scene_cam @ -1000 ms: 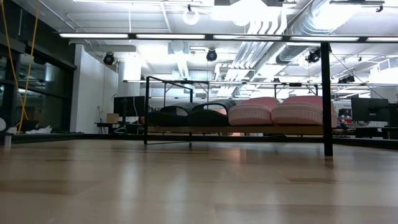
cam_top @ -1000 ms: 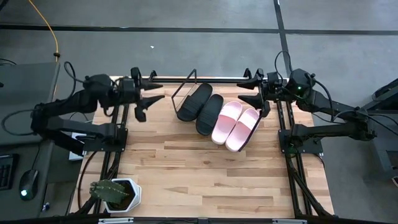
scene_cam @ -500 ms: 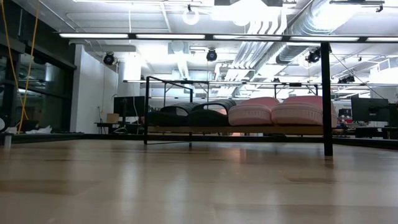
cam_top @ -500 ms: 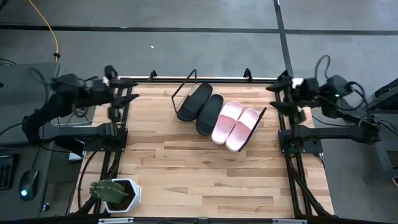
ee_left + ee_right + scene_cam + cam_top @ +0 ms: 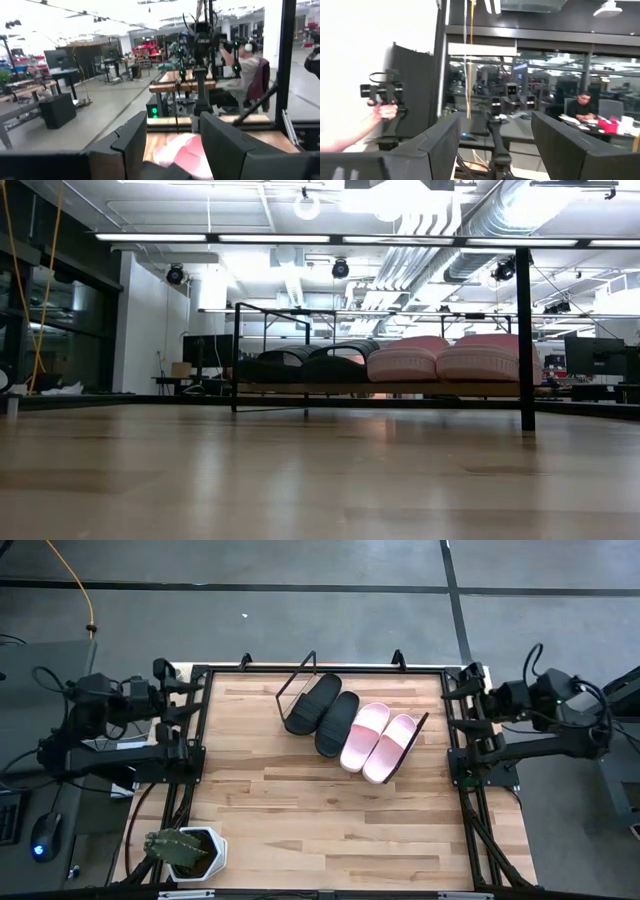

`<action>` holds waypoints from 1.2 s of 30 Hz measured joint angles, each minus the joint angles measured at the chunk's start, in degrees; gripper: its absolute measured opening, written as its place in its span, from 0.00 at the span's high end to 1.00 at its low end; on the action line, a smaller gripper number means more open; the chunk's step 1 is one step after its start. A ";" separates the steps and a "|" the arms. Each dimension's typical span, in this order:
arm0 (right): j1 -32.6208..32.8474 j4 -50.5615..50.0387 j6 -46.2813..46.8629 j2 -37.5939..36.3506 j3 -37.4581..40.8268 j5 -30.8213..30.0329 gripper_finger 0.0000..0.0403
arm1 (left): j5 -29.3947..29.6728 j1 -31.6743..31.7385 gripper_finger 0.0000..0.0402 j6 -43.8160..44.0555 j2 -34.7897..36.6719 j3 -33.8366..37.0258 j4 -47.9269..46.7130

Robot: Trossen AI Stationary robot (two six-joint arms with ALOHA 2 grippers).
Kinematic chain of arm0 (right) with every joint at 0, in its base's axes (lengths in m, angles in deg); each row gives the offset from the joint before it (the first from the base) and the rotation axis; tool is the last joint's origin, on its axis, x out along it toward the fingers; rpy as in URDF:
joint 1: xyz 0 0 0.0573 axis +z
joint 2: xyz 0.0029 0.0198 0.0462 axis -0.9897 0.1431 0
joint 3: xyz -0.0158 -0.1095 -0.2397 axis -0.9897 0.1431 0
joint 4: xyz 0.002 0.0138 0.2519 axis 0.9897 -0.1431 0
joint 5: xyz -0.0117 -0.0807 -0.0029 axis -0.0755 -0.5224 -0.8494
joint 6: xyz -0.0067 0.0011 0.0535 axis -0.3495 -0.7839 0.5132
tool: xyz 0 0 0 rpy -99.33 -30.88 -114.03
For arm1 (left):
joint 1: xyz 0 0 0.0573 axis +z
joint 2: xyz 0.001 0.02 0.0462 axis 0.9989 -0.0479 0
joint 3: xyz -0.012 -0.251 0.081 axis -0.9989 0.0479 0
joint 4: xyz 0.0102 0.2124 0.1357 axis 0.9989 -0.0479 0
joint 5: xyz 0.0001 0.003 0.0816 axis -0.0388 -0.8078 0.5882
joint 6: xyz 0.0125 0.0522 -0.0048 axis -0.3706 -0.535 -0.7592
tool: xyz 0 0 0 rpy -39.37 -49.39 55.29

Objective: Pick and place slides into the shelf
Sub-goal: Return to Home Position

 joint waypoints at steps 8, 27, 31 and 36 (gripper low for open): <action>2.26 -5.69 -1.81 -5.04 0.02 -2.94 0.42 | -1.74 0.00 0.58 0.16 1.06 6.72 5.19; 2.84 23.52 -5.63 -31.78 33.35 -8.09 0.42 | -5.45 0.01 0.58 0.21 1.02 11.26 10.62; 2.84 26.74 -5.85 -29.76 34.54 -8.89 0.42 | -6.54 0.04 0.58 1.73 1.17 13.12 15.93; 2.84 26.44 -4.53 -29.35 34.60 -9.32 0.42 | -9.75 0.00 0.58 3.10 2.35 17.08 20.94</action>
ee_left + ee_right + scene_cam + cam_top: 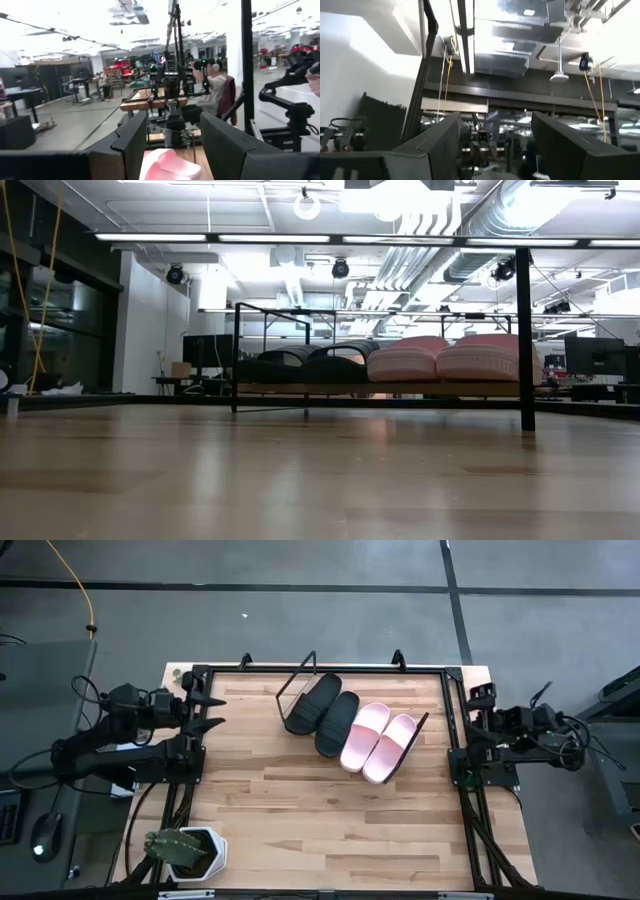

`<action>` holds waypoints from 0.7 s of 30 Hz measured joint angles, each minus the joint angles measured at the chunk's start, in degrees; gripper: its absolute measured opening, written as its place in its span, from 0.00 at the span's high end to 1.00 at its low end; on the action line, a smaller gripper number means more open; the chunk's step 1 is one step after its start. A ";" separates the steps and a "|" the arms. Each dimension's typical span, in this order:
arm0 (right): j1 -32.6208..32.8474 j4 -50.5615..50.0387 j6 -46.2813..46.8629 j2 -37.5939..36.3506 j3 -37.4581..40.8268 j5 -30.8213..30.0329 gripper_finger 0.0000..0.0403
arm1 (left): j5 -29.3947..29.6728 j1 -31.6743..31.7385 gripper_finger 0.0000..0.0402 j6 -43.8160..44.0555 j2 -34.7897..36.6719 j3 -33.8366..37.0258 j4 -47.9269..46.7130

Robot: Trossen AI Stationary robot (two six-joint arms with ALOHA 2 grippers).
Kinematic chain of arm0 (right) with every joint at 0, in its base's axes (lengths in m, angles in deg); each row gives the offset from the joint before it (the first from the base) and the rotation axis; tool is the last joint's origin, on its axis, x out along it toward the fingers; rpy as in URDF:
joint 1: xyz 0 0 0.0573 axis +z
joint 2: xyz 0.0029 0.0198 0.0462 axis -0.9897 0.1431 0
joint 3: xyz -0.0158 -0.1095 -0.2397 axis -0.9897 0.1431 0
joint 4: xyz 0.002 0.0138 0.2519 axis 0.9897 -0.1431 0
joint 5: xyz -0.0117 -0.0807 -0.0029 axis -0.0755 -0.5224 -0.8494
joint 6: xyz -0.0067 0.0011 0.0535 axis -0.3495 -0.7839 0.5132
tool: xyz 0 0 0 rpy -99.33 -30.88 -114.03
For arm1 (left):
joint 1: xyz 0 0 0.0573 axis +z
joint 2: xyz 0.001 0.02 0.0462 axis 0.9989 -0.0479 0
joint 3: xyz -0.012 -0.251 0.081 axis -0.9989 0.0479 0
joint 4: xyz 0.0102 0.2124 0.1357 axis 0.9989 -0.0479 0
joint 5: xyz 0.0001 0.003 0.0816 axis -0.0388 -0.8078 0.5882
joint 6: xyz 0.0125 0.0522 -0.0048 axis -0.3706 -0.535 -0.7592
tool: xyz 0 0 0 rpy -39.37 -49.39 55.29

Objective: Pick and place slides into the shelf
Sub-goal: Return to Home Position

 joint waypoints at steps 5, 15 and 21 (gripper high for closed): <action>0.00 -3.58 3.28 0.01 1.96 0.69 0.42 | -0.20 0.00 0.58 1.72 2.01 5.73 6.10; -0.04 22.11 3.77 0.05 18.07 -6.17 0.42 | -1.05 0.00 0.58 5.61 4.27 16.96 18.58; -0.09 22.75 4.04 0.05 20.06 -5.99 0.42 | -1.51 0.00 0.58 6.24 4.98 21.96 22.25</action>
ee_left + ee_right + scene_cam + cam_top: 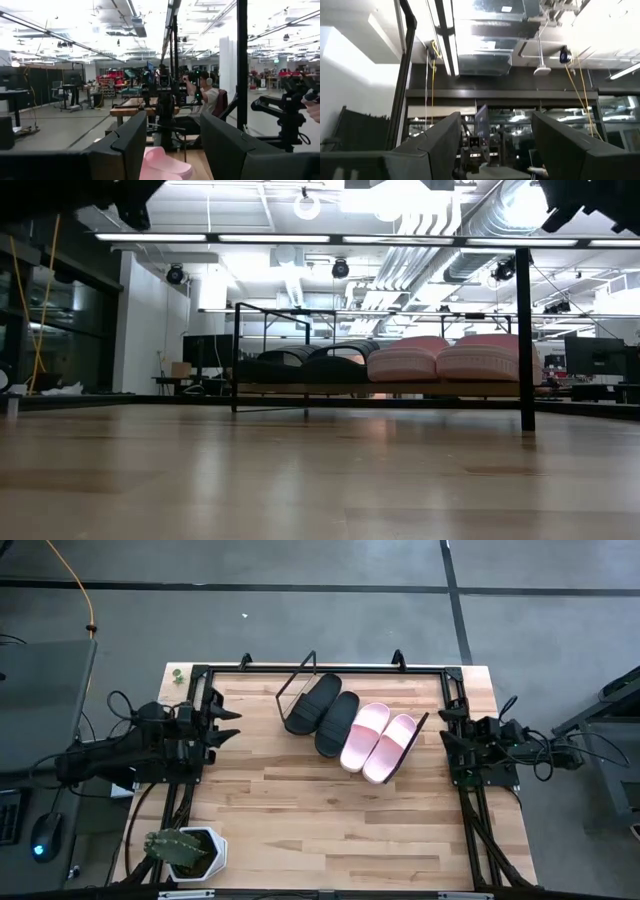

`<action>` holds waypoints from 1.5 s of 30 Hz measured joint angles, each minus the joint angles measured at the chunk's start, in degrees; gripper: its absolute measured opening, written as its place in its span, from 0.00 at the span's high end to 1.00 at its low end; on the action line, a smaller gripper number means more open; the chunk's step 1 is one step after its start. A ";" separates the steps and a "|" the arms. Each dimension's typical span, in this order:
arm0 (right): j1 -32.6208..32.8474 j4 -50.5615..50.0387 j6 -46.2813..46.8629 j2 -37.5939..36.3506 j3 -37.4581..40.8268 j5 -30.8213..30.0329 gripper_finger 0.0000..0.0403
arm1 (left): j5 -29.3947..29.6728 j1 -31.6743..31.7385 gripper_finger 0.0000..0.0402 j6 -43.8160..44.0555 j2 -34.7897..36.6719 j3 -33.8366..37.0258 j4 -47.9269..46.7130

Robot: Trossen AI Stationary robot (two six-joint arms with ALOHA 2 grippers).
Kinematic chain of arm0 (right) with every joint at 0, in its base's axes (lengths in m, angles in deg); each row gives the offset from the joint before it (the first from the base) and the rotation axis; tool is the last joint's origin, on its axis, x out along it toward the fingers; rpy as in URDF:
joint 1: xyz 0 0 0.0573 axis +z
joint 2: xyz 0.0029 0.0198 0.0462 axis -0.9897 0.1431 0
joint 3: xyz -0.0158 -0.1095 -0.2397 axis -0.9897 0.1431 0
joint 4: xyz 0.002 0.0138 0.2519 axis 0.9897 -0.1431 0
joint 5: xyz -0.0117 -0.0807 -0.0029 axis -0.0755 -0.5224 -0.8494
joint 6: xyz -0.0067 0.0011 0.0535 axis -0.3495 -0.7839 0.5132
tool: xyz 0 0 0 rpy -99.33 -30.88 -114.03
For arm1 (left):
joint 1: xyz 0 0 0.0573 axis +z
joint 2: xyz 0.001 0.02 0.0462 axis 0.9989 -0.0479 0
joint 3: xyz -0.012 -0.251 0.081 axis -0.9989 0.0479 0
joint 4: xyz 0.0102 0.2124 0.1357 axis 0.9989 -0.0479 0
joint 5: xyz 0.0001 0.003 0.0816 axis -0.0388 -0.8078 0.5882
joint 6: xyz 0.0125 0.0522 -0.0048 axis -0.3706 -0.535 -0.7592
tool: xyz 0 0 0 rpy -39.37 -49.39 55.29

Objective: Pick and place slides into the shelf
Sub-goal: Return to Home Position

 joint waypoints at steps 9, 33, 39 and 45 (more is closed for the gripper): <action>0.00 -1.72 0.69 0.00 0.11 0.00 0.42 | 0.08 0.02 0.58 3.45 0.95 7.34 11.00; 0.00 -7.69 0.28 0.02 0.17 -2.93 0.42 | 2.18 0.02 0.58 5.32 0.93 14.64 13.27; 0.01 -11.98 0.18 0.02 0.20 -2.88 0.42 | 2.42 0.02 0.58 4.12 0.93 14.64 11.01; 0.02 -16.11 0.23 0.00 0.20 -2.87 0.42 | 3.38 0.02 0.58 1.17 0.92 14.64 7.91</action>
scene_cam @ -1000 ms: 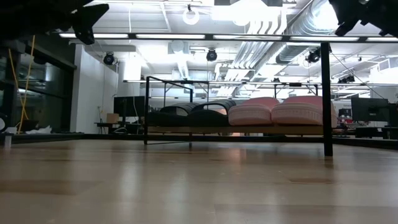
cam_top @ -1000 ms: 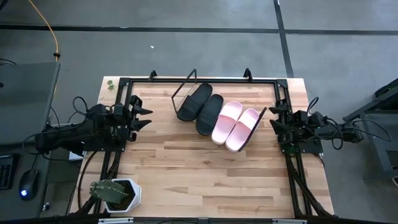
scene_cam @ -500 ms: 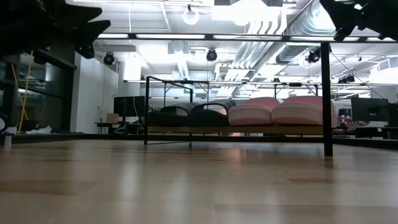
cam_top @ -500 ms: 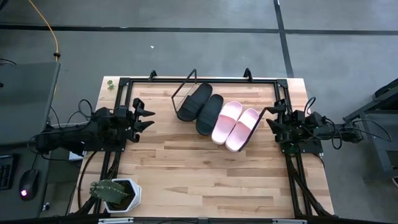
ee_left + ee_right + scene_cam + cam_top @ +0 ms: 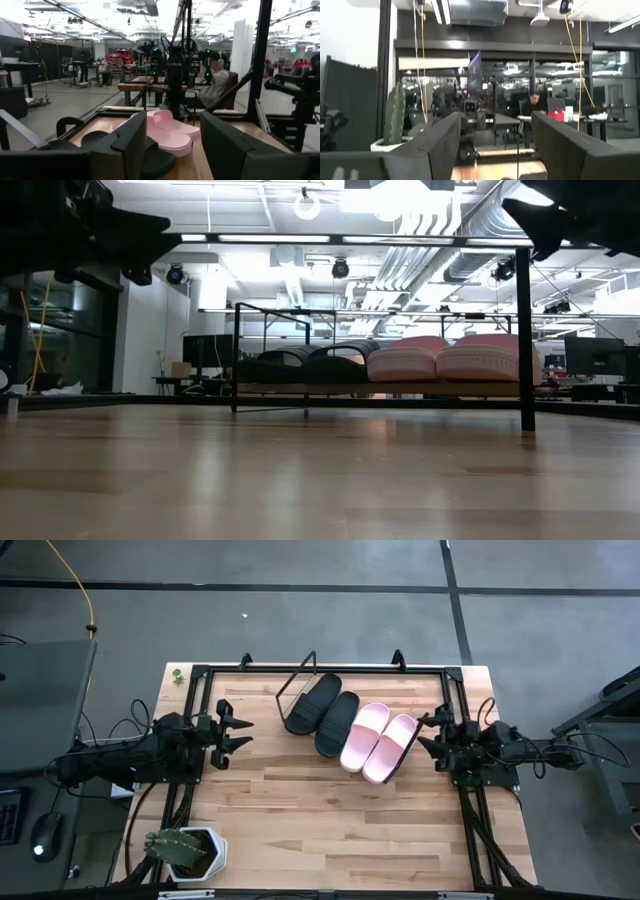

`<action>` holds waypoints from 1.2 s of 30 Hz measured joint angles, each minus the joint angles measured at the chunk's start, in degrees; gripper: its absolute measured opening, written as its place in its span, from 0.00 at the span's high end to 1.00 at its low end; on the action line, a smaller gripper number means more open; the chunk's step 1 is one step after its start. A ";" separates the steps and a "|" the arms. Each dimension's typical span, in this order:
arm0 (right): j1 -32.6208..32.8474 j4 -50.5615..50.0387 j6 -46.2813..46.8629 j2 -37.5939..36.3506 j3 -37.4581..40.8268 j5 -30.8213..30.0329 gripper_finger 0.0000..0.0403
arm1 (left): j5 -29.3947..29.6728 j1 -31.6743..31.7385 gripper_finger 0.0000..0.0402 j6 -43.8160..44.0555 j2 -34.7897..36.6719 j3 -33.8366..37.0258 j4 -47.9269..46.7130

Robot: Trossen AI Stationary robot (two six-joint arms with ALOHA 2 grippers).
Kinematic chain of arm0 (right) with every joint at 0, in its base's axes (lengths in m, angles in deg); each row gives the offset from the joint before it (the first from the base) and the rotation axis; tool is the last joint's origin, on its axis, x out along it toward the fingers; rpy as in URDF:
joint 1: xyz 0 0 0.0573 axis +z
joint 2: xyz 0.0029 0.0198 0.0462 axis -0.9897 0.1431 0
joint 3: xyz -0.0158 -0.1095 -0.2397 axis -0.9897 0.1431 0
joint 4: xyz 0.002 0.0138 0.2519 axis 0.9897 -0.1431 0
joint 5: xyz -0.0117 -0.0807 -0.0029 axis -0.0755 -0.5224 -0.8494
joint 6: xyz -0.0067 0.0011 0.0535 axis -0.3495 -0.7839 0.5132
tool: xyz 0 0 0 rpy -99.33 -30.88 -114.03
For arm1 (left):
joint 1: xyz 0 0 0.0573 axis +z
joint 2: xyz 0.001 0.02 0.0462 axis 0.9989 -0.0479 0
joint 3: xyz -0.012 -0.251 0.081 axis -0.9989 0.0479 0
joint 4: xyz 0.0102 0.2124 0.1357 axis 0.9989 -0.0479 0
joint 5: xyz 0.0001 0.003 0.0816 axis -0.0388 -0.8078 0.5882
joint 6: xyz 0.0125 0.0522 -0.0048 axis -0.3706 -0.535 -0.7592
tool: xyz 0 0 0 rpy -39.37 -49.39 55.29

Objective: Pick and place slides into the shelf
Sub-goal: Return to Home Position

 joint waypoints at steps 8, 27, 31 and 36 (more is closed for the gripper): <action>0.00 -10.62 -0.04 0.02 0.00 0.11 0.42 | 1.16 0.00 0.58 -1.59 0.01 0.00 -4.01; 0.00 -23.10 -2.39 -0.13 0.00 -2.54 0.42 | 7.76 0.00 0.58 -7.85 -0.01 0.00 -15.05; 0.00 -23.23 -2.39 -0.13 0.00 -2.54 0.42 | 9.65 0.00 0.58 -8.85 0.01 -0.02 -16.28; 0.00 -23.84 -2.16 -0.11 -0.01 -2.50 0.42 | 10.31 0.00 0.58 -9.20 0.01 -0.02 -17.43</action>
